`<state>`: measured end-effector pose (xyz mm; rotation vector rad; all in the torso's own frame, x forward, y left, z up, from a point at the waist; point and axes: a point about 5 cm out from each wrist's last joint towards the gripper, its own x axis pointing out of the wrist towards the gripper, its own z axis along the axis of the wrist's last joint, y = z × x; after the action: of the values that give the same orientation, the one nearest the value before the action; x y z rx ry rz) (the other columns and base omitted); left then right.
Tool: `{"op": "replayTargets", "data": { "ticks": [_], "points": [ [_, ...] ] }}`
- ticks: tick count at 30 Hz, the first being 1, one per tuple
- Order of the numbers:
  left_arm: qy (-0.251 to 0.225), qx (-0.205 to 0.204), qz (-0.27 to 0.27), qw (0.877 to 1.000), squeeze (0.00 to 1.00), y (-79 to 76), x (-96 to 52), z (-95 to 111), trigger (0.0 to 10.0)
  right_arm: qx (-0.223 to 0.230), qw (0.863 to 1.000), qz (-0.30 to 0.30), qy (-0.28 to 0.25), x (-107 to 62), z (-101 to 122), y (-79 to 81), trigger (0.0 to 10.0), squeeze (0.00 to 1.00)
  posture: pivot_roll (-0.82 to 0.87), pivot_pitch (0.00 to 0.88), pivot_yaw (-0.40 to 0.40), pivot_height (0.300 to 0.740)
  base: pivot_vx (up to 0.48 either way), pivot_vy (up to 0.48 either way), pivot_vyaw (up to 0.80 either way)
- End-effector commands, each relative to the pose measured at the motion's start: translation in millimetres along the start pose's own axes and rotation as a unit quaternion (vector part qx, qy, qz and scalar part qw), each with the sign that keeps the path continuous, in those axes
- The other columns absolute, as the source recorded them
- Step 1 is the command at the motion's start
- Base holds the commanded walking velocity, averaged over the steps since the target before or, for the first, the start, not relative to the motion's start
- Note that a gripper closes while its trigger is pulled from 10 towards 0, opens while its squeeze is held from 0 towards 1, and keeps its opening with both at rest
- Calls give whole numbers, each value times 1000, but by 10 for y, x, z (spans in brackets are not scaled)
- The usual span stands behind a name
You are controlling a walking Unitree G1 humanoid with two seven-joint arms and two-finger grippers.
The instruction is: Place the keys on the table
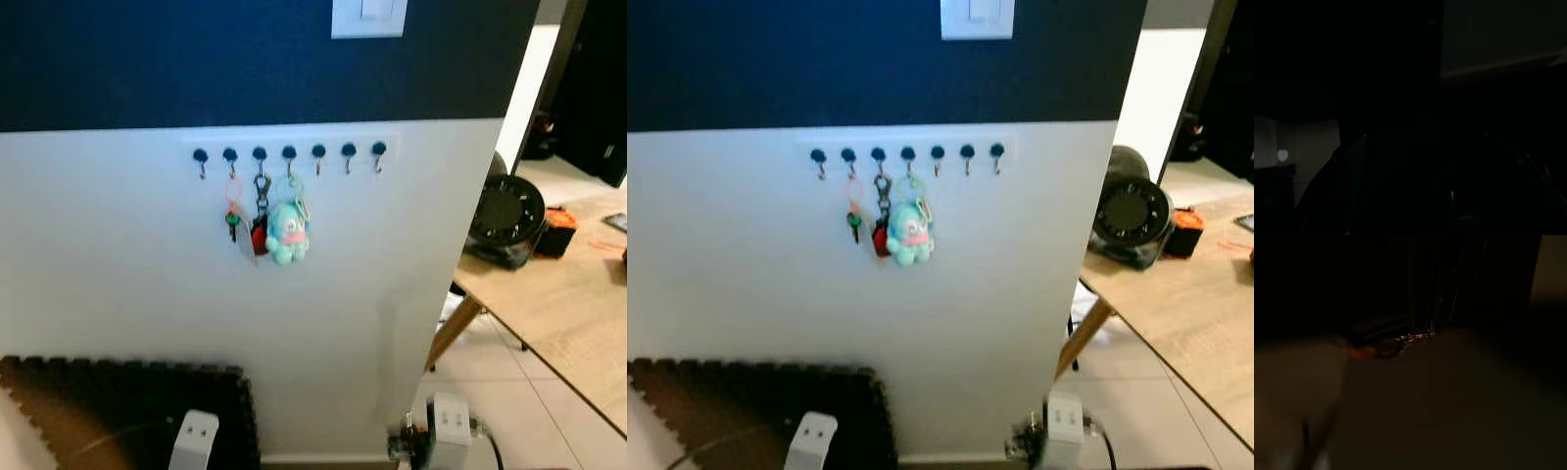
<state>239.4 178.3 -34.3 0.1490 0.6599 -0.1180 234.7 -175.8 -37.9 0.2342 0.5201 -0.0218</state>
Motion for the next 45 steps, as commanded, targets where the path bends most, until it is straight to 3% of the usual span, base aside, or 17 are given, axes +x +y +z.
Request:
{"op": "replayTargets", "data": {
  "ticks": [1,4,6,13,19,39,45],
  "points": [
    [28,23,-9,999,0,-45,-15,-172,10000,16,999,-25,46,-65,-193,-83,10000,0,46,25,39,740,0,0,0],
    [35,34,-13,999,0,-69,-22,-228,10000,21,997,-34,71,-100,-291,-110,10000,0,42,22,41,740,0,0,0],
    [49,22,-13,998,0,-85,-36,-310,10000,-9,996,-41,79,-144,-369,-136,10000,0,36,14,43,740,0,0,0],
    [68,11,-16,997,0,-106,-51,-400,10000,-22,995,-61,73,-188,-408,-207,10000,0,33,6,35,740,0,0,0],
    [69,19,-18,997,0,-131,-50,-432,10000,-49,992,-60,98,-222,-486,-228,10000,0,37,0,26,740,0,0,0],
    [68,-16,2,998,0,-108,-34,-421,10000,-61,992,-60,94,-175,-416,-242,10000,0,49,30,8,740,0,0,0],
    [65,-11,2,998,0,-113,-30,-411,10000,-67,991,-55,100,-173,-421,-237,10000,0,56,43,3,740,0,0,-196]
  ]
}}
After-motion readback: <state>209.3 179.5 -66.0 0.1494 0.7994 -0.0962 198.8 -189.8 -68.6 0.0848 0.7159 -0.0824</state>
